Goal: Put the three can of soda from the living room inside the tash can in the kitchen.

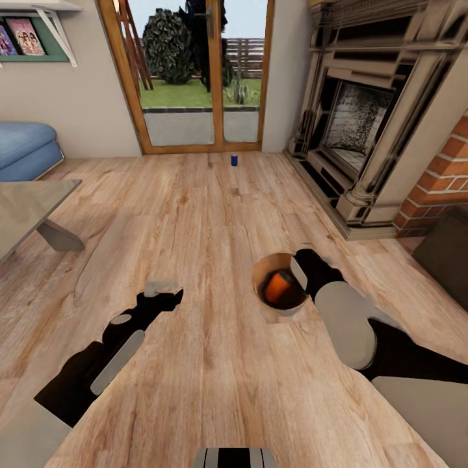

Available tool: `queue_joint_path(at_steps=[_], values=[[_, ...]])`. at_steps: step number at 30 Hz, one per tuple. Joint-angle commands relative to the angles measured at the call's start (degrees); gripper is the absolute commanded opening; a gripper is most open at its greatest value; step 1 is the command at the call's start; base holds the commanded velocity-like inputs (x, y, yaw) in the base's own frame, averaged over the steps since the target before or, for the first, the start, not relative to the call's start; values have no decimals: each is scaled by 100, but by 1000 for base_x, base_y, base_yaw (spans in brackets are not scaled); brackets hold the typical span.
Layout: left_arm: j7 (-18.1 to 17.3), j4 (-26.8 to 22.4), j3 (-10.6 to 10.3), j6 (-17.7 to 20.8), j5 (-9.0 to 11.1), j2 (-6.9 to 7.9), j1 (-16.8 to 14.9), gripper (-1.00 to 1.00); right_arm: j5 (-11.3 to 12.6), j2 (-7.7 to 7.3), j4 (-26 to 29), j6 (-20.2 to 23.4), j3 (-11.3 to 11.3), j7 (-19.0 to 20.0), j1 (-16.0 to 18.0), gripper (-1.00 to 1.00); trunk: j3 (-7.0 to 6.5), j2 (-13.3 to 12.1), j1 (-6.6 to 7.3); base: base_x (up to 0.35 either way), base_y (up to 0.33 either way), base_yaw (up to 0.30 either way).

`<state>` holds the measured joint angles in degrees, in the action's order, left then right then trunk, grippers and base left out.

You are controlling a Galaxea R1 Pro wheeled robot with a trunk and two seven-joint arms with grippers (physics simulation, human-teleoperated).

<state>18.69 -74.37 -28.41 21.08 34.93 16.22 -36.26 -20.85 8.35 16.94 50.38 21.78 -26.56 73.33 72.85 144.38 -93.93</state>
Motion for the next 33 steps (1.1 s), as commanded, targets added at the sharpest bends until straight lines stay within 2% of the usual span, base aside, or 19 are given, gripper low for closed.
queue_joint_path(at_steps=[1,2,3,5,7,10,12,14,15,18,24,29,33], values=[[-1,-7,-8,-171,-33,-2,135,100,103,1,105,-340,-89,127,-170,-100,-2,1,3,0,0,0],[0,-5,-11,-251,-43,-2,191,100,102,1,143,-506,-148,249,-254,-100,-2,1,3,0,0,0],[1,4,-19,-399,-57,-3,273,100,86,-4,200,-851,-277,641,-413,-100,-2,1,3,0,0,0],[2,9,-24,-511,-66,-4,325,100,64,-28,263,-1195,-376,1158,-576,-100,-2,1,3,0,0,0],[3,20,-29,-633,-76,-1,383,100,45,-231,504,-1767,-484,2094,-951,-100,-2,1,3,0,0,0],[3,25,-28,-702,-81,23,415,100,51,-488,805,-2197,-531,2818,-1439,-100,-2,1,3,0,0,0],[3,30,-30,-768,-82,31,424,100,49,-540,867,-2392,-538,2978,-1620,-100,-2,1,3,0,0,0],[3,49,-32,-999,-139,32,450,100,53,-595,933,-2937,-547,3143,-1911,-100,-2,1,3,0,0,0],[3,62,-32,-1039,-177,26,454,100,53,-603,942,-3044,-548,3163,-1958,-100,-2,1,3,0,0,0],[3,279,-9,-1170,-419,-2,467,100,48,-624,974,-3354,-541,3183,-2111,-100,-2,1,3,0,0,0],[3,627,21,-1271,-511,-12,470,100,46,-647,1086,-3452,-536,3186,-2167,-100,-2,1,3,0,0,0],[3,694,35,-1334,-519,-13,470,100,47,-637,1642,-3425,-541,3193,-2368,-100,-2,1,3,0,0,0],[3,706,33,-1340,-521,-13,470,100,53,-640,1787,-3419,-524,3195,-2426,-100,-2,1,3,0,0,0]])
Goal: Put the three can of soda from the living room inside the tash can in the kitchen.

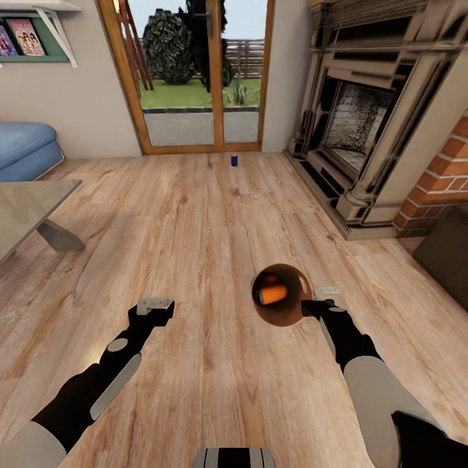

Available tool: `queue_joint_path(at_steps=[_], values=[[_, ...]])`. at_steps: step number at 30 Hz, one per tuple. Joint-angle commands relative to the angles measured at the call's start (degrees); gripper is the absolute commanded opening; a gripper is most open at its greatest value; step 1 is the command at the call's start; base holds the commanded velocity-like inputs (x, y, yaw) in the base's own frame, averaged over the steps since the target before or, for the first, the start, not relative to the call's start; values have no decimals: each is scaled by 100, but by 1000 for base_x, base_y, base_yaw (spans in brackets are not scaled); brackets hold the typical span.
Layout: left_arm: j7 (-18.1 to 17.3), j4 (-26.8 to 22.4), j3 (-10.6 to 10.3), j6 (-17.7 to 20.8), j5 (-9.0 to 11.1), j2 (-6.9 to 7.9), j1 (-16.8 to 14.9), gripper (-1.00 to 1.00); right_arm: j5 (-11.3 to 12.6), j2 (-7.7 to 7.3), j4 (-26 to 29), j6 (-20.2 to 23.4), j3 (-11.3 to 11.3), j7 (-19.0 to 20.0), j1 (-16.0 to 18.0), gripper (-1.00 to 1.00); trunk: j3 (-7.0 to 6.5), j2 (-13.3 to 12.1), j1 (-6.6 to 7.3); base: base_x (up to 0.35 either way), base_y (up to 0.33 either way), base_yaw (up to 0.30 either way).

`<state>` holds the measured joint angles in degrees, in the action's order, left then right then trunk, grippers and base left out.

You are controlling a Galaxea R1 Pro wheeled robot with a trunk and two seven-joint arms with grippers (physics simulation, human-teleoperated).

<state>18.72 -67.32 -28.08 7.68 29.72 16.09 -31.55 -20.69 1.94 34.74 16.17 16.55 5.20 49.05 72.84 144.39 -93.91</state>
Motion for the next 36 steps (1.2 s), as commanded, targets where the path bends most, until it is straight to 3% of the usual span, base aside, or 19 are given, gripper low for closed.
queue_joint_path(at_steps=[1,19,28,36], values=[[0,2,-3,-1,0,0,0,100,37,-1,18,1,4,18,-2,-100,-1,0,1,0,0,0],[4,-36,-28,40,9,-9,0,100,44,42,52,0,4,9,-29,-100,-1,0,1,0,0,0],[160,-21,-46,136,-2,-25,0,100,56,30,112,-2,23,16,-36,-100,-241,-12,24,0,0,0],[209,-23,-45,176,2,-130,0,100,57,33,168,0,22,16,-38,-100,-488,-22,44,0,0,0]])
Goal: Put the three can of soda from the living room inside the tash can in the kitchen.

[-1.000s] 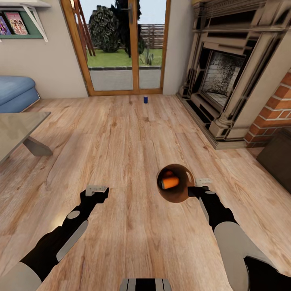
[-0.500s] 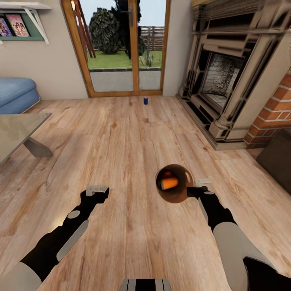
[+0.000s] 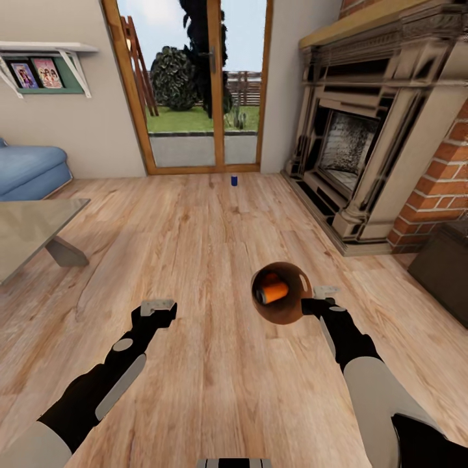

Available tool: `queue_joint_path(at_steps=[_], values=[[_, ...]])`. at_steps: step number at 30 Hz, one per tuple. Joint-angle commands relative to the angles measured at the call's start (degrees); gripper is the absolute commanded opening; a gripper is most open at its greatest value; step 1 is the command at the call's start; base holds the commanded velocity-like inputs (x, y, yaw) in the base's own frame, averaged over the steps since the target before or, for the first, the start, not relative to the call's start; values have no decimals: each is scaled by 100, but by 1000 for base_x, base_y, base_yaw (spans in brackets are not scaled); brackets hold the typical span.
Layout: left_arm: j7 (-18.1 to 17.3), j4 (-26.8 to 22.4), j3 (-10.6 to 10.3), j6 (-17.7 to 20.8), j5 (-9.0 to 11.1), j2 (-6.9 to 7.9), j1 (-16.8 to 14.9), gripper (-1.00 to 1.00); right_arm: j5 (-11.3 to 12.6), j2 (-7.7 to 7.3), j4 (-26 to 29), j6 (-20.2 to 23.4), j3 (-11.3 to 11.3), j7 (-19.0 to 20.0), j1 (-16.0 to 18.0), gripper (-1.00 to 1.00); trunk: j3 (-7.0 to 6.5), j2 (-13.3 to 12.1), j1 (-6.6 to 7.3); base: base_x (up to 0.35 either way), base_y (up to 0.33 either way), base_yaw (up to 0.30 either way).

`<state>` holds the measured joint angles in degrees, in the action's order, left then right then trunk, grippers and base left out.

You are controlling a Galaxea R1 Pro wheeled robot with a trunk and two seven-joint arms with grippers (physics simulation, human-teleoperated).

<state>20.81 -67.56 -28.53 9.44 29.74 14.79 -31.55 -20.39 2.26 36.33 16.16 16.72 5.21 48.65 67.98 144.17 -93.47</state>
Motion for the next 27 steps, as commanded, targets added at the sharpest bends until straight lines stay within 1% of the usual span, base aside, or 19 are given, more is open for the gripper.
queue_joint_path(at_steps=[1,3,6,8,14,17,27], values=[[0,-7,5,2,3,-4,0,100,26,5,11,1,2,15,-5,-100,-33,-1,3,0,0,0],[1,-45,17,4,5,-9,0,100,22,14,13,7,-5,15,-17,-100,-95,-4,8,0,0,0],[0,-44,11,2,5,-10,0,100,19,12,14,8,-2,15,-19,-100,-121,-4,8,0,0,0],[1,-36,-3,-5,6,-11,0,100,17,-10,14,77,4,15,-21,-100,-130,-4,8,33,0,0],[-6,-6,-7,40,5,-15,0,100,17,11,14,163,-9,8,-22,-100,-137,-4,8,68,0,0],[1,5,-4,143,20,-23,0,100,17,17,14,178,-11,7,-22,-100,-138,-4,8,218,0,0],[20,14,-3,196,32,-20,0,100,17,16,18,185,-12,6,-22,-100,-139,-4,8,307,0,0]])
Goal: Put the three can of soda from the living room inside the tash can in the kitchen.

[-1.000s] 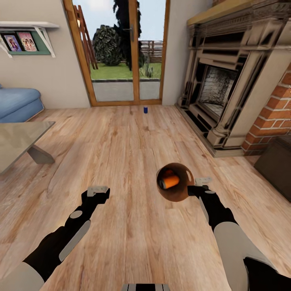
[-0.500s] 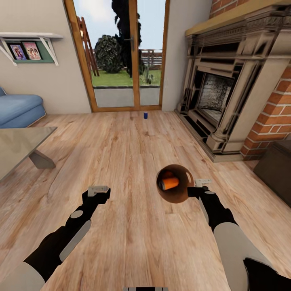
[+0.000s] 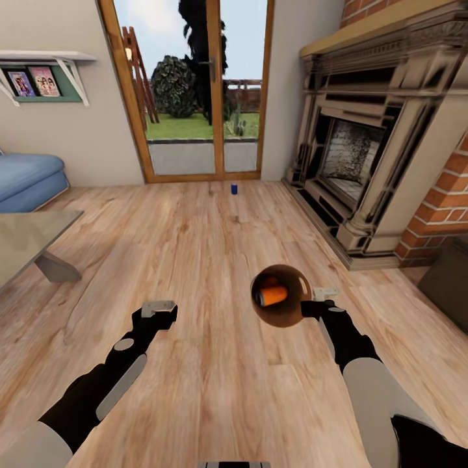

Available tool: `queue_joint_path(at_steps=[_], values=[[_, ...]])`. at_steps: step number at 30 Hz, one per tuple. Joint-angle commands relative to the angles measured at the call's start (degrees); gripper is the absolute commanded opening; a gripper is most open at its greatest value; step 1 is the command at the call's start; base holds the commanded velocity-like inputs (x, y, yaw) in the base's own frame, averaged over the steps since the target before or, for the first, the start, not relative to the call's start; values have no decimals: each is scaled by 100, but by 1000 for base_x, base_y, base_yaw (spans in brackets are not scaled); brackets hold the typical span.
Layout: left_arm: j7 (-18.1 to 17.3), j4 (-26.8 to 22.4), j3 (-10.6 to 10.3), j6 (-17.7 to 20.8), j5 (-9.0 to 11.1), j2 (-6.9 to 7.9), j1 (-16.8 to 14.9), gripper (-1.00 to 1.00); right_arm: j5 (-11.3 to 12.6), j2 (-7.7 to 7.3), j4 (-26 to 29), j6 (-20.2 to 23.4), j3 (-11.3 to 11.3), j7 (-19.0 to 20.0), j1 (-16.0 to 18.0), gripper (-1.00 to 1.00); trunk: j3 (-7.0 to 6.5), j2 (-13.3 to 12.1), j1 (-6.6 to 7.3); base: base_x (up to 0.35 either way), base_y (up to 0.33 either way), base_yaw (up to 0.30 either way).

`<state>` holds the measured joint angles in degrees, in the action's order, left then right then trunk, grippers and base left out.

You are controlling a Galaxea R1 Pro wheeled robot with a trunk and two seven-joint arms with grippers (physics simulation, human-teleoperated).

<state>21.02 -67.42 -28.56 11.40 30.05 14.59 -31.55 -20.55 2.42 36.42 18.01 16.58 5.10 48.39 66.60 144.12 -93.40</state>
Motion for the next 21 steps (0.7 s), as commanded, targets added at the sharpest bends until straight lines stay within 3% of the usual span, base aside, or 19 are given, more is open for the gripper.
queue_joint_path(at_steps=[1,21], values=[[0,1,0,0,0,0,0,100,33,0,8,1,2,18,3,-100,-1,1,1,325,0,0],[-13,7,0,3,-7,-9,0,100,33,-2,13,10,12,17,3,-100,-1,1,1,328,0,0]])
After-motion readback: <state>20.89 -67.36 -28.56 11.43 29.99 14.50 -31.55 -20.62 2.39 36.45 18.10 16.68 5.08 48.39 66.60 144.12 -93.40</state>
